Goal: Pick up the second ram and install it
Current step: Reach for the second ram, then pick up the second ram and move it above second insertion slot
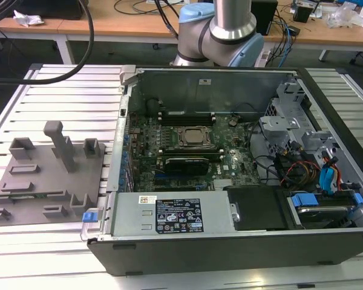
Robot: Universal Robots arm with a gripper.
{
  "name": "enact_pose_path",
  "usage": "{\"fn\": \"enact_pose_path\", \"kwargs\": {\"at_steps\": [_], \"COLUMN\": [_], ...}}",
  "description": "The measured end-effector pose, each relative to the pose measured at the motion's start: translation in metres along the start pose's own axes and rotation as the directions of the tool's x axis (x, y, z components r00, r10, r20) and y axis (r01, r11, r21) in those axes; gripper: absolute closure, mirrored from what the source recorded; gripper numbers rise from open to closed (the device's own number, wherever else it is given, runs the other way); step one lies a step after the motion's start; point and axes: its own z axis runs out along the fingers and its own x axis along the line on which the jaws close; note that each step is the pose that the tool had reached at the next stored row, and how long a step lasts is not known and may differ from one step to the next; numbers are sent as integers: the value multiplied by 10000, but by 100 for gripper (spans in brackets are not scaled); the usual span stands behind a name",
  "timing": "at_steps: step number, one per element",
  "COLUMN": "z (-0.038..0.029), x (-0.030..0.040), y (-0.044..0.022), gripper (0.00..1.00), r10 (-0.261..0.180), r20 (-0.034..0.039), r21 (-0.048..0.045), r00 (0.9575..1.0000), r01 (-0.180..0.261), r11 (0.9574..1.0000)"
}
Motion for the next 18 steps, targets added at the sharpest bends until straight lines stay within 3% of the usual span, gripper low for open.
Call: {"fn": "enact_pose_path", "kwargs": {"at_steps": [9,11,13,15,18], "z": [1,0,1,1,1], "x": [0,0,0,0,0], "y": [-2,-3,-2,-2,-3], "gripper": [89,89,89,89,89], "r10": [0,-225,-880,-1179,-1769], "r20": [0,-11,-39,-52,-76], "r21": [0,-4,-23,-31,-49], "r00": [10000,9997,9961,9930,9842], "r01": [0,225,880,1179,1769], "r11": [10000,9997,9961,9930,9842]}}
